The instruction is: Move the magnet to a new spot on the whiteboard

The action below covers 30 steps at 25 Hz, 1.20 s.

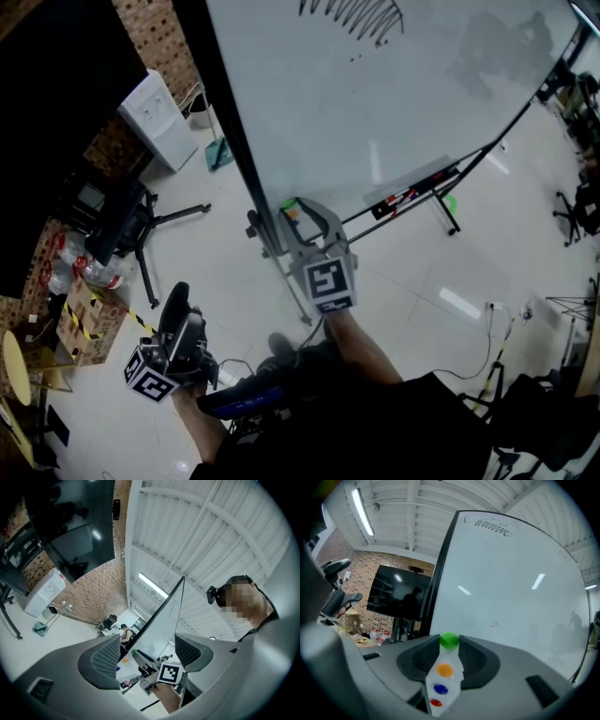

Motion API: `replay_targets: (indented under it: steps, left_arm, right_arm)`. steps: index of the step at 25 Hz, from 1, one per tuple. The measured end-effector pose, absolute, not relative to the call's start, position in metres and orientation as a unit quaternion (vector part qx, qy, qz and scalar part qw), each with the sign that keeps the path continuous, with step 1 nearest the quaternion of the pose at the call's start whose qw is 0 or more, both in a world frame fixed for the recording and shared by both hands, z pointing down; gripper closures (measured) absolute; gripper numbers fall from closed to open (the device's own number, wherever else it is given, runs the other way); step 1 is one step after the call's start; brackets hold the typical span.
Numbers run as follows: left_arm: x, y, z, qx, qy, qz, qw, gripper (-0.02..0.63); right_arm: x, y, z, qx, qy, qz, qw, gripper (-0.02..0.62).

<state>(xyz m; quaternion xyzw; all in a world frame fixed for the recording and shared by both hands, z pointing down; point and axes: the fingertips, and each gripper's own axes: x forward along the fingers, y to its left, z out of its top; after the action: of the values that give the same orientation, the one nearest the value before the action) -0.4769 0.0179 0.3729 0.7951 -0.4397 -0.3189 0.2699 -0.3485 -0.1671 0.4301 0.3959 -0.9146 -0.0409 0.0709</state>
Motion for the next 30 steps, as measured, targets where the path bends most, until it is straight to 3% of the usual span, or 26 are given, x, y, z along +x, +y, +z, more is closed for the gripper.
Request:
replay_targets:
  steps: [17, 23, 30]
  left_arm:
    - [-0.466, 0.016, 0.37, 0.8, -0.431, -0.318, 0.27, 0.25]
    - [-0.458, 0.01, 0.372, 0.801, -0.429, -0.316, 0.272, 0.25]
    - [-0.439, 0.001, 0.372, 0.798, -0.435, -0.318, 0.271, 0.25]
  right_arm:
    - [-0.35, -0.168, 0.434, 0.395, -0.907, -0.094, 0.112, 0.449]
    - [-0.337, -0.163, 0.429, 0.37, -0.924, -0.052, 0.084, 0.448]
    - [-0.306, -0.163, 0.405, 0.309, -0.95, 0.041, -0.004, 0.449]
